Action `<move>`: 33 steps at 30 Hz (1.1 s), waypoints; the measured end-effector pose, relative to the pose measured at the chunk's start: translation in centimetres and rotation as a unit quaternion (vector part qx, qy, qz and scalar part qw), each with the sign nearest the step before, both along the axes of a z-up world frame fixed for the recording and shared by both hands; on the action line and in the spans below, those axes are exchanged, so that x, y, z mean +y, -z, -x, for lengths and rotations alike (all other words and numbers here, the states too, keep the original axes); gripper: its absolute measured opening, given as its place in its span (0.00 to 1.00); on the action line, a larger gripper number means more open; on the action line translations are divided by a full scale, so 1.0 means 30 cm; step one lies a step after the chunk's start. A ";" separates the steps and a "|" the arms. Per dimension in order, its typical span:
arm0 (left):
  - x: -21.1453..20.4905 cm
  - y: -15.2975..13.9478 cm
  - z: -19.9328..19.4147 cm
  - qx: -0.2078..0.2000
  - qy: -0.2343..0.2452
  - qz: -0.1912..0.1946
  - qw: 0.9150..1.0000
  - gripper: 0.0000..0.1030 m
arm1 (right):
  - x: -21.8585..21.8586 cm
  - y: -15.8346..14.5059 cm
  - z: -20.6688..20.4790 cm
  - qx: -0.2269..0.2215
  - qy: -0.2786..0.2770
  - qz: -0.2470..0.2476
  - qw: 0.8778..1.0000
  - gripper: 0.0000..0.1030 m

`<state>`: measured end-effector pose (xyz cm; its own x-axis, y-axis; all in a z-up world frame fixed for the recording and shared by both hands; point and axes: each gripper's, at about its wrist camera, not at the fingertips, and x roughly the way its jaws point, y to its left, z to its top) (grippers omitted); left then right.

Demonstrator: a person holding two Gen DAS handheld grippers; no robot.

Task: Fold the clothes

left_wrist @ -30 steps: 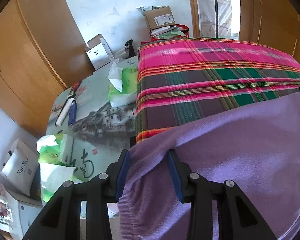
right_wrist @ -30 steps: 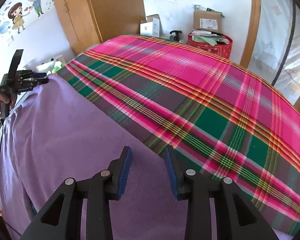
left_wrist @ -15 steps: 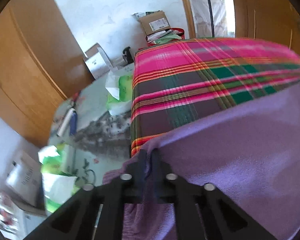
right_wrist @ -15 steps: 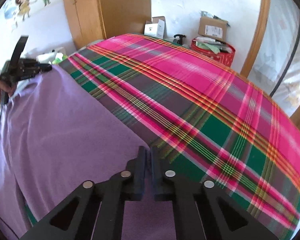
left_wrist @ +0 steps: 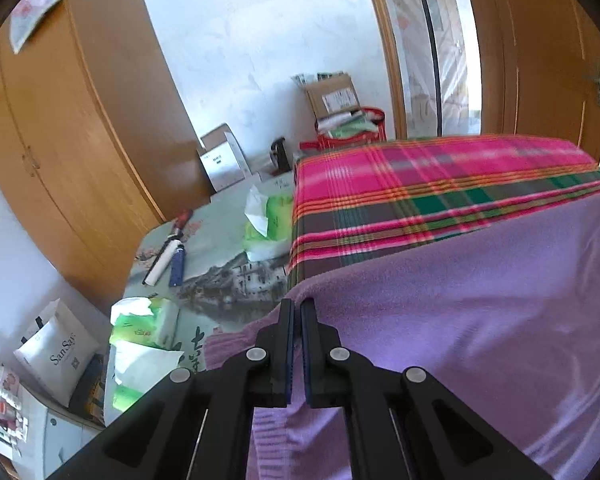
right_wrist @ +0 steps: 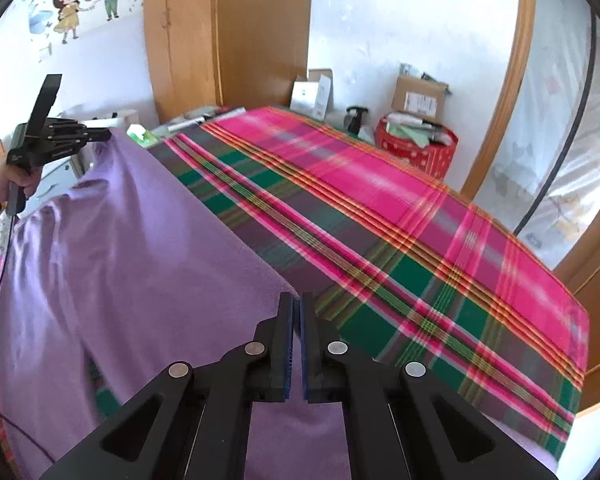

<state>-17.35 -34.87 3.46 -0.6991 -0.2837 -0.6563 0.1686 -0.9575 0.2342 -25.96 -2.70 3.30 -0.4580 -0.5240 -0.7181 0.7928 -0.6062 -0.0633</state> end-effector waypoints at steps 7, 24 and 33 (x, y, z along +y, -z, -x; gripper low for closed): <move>0.029 -0.078 -0.177 0.039 -0.010 -0.019 0.999 0.03 | 0.068 -0.100 -0.187 0.023 -0.008 0.026 0.999 0.02; 0.132 0.018 -0.586 0.062 -0.039 -0.049 0.996 0.03 | 0.187 0.023 -0.630 -0.008 -0.046 0.025 0.999 0.02; 0.147 0.135 -0.699 0.034 -0.067 -0.091 0.993 0.06 | 0.190 0.195 -0.726 -0.059 -0.047 0.000 0.997 0.03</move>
